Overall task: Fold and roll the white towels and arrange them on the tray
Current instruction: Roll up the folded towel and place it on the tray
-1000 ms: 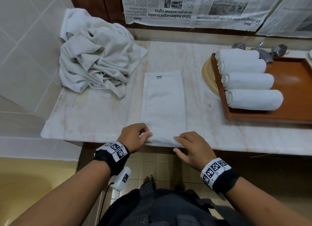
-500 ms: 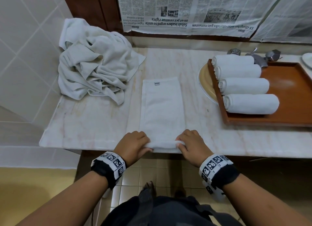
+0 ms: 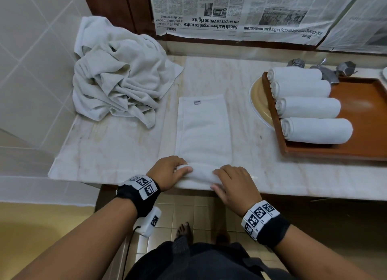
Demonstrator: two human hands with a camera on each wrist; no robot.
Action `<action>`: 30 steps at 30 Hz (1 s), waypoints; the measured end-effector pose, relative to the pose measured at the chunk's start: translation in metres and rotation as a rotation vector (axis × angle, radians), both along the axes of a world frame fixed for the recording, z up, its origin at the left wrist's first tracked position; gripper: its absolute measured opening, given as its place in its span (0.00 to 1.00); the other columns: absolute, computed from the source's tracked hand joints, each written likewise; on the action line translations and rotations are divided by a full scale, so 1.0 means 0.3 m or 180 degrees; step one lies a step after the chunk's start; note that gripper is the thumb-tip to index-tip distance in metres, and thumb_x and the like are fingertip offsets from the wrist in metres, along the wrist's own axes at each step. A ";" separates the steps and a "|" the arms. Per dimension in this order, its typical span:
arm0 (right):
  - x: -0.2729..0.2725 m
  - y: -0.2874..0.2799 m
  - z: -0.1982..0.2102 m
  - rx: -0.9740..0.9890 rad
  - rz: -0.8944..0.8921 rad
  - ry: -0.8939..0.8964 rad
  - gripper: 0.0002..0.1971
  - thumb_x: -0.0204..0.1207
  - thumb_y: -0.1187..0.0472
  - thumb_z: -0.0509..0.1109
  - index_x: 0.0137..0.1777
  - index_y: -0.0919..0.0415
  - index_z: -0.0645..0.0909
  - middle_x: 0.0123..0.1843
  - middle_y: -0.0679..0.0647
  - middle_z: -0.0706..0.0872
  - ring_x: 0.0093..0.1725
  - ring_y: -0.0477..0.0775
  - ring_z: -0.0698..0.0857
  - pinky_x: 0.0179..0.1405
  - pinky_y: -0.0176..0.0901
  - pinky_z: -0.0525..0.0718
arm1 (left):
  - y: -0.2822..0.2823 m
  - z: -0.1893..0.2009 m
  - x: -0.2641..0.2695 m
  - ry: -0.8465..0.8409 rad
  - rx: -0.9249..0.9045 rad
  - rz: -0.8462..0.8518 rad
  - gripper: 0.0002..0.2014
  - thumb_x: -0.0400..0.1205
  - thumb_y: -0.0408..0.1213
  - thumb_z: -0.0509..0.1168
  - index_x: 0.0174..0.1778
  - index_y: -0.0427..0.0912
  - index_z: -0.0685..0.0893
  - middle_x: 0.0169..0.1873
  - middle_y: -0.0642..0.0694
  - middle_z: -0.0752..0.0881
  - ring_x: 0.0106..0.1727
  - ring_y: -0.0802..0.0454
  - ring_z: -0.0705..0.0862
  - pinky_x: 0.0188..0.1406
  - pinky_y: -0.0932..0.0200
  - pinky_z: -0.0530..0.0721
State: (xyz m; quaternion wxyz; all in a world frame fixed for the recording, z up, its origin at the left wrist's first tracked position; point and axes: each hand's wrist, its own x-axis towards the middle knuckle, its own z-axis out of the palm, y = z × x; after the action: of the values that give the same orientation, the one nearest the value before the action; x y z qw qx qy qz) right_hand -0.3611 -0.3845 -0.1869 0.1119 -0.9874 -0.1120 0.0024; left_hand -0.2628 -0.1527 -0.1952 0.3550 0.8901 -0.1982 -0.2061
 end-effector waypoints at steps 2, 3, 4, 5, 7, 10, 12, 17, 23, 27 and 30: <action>0.011 -0.008 -0.009 -0.0021 -0.0027 0.0025 0.16 0.74 0.50 0.77 0.59 0.55 0.84 0.50 0.50 0.86 0.45 0.54 0.85 0.49 0.50 0.83 | -0.005 -0.001 0.003 0.0042 0.0010 0.0042 0.06 0.84 0.50 0.66 0.44 0.53 0.83 0.44 0.54 0.85 0.49 0.55 0.82 0.49 0.63 0.74; 0.020 -0.008 -0.008 0.0004 -0.0058 0.0068 0.14 0.76 0.51 0.76 0.59 0.54 0.84 0.50 0.50 0.86 0.46 0.55 0.85 0.50 0.50 0.82 | -0.007 -0.003 0.005 0.0047 0.0002 0.0069 0.07 0.84 0.50 0.65 0.43 0.53 0.83 0.43 0.55 0.84 0.49 0.55 0.82 0.48 0.63 0.74; 0.031 -0.006 -0.003 0.0043 -0.0108 0.0131 0.13 0.79 0.50 0.73 0.59 0.54 0.84 0.51 0.49 0.85 0.48 0.55 0.84 0.52 0.50 0.80 | -0.008 -0.006 0.006 0.0049 -0.0003 0.0098 0.08 0.85 0.50 0.65 0.43 0.53 0.83 0.43 0.55 0.85 0.48 0.55 0.82 0.49 0.62 0.74; 0.045 -0.006 0.000 0.0076 -0.0160 0.0201 0.12 0.82 0.50 0.68 0.61 0.53 0.83 0.53 0.49 0.84 0.51 0.55 0.83 0.56 0.51 0.77 | -0.009 -0.007 0.006 0.0037 -0.0013 0.0125 0.09 0.85 0.51 0.64 0.43 0.53 0.83 0.43 0.55 0.85 0.48 0.55 0.83 0.49 0.61 0.76; 0.073 -0.008 0.002 0.0128 -0.0250 0.0433 0.14 0.86 0.49 0.61 0.65 0.51 0.81 0.59 0.49 0.81 0.59 0.55 0.78 0.63 0.50 0.69 | -0.010 -0.015 0.004 -0.0084 -0.0062 0.0168 0.10 0.85 0.53 0.61 0.45 0.52 0.82 0.44 0.54 0.86 0.47 0.54 0.84 0.49 0.56 0.79; 0.104 -0.018 0.000 0.0144 -0.0273 0.0499 0.15 0.86 0.48 0.60 0.66 0.51 0.81 0.64 0.49 0.77 0.65 0.55 0.73 0.67 0.49 0.63 | -0.017 -0.024 -0.006 -0.0787 0.0105 -0.0028 0.10 0.84 0.50 0.60 0.48 0.49 0.80 0.46 0.51 0.83 0.45 0.50 0.81 0.46 0.50 0.81; 0.112 -0.022 -0.002 0.0131 -0.0266 0.0454 0.14 0.85 0.48 0.62 0.63 0.51 0.83 0.65 0.50 0.76 0.67 0.55 0.71 0.68 0.51 0.62 | -0.024 -0.026 -0.012 -0.1597 0.0402 -0.0279 0.10 0.83 0.48 0.62 0.49 0.45 0.83 0.51 0.46 0.81 0.47 0.44 0.79 0.44 0.48 0.81; 0.105 -0.024 -0.021 0.0321 -0.0207 0.0307 0.15 0.81 0.48 0.61 0.56 0.54 0.85 0.65 0.50 0.81 0.64 0.57 0.78 0.62 0.54 0.72 | -0.001 -0.060 -0.032 -0.2593 0.0801 -0.0979 0.23 0.74 0.57 0.72 0.57 0.47 0.80 0.60 0.41 0.80 0.55 0.40 0.81 0.47 0.48 0.83; 0.108 -0.036 -0.016 0.0401 -0.0170 0.0461 0.22 0.83 0.44 0.49 0.60 0.51 0.82 0.56 0.48 0.82 0.55 0.55 0.81 0.57 0.49 0.71 | 0.007 -0.081 -0.022 -0.2358 0.0678 -0.0939 0.15 0.83 0.50 0.59 0.53 0.43 0.82 0.52 0.45 0.84 0.46 0.42 0.83 0.38 0.51 0.82; 0.128 -0.027 0.003 0.0347 -0.0358 0.0545 0.15 0.89 0.53 0.55 0.71 0.49 0.75 0.64 0.45 0.82 0.62 0.51 0.80 0.67 0.48 0.67 | -0.003 -0.050 -0.013 -0.1744 0.0629 -0.0532 0.22 0.84 0.56 0.52 0.54 0.46 0.85 0.47 0.49 0.87 0.44 0.44 0.84 0.41 0.51 0.83; 0.130 -0.009 0.010 0.0348 -0.0481 0.0515 0.15 0.89 0.53 0.55 0.72 0.49 0.73 0.65 0.46 0.82 0.63 0.52 0.80 0.67 0.48 0.67 | -0.029 -0.029 -0.001 -0.1099 0.0655 -0.0252 0.30 0.82 0.62 0.42 0.56 0.47 0.84 0.47 0.49 0.85 0.48 0.46 0.82 0.48 0.49 0.79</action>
State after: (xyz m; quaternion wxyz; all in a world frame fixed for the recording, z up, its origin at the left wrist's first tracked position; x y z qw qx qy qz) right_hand -0.3221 -0.3871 -0.1838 0.1740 -0.9820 -0.0279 0.0676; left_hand -0.2630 -0.1614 -0.2039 0.2146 0.9353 -0.2688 -0.0834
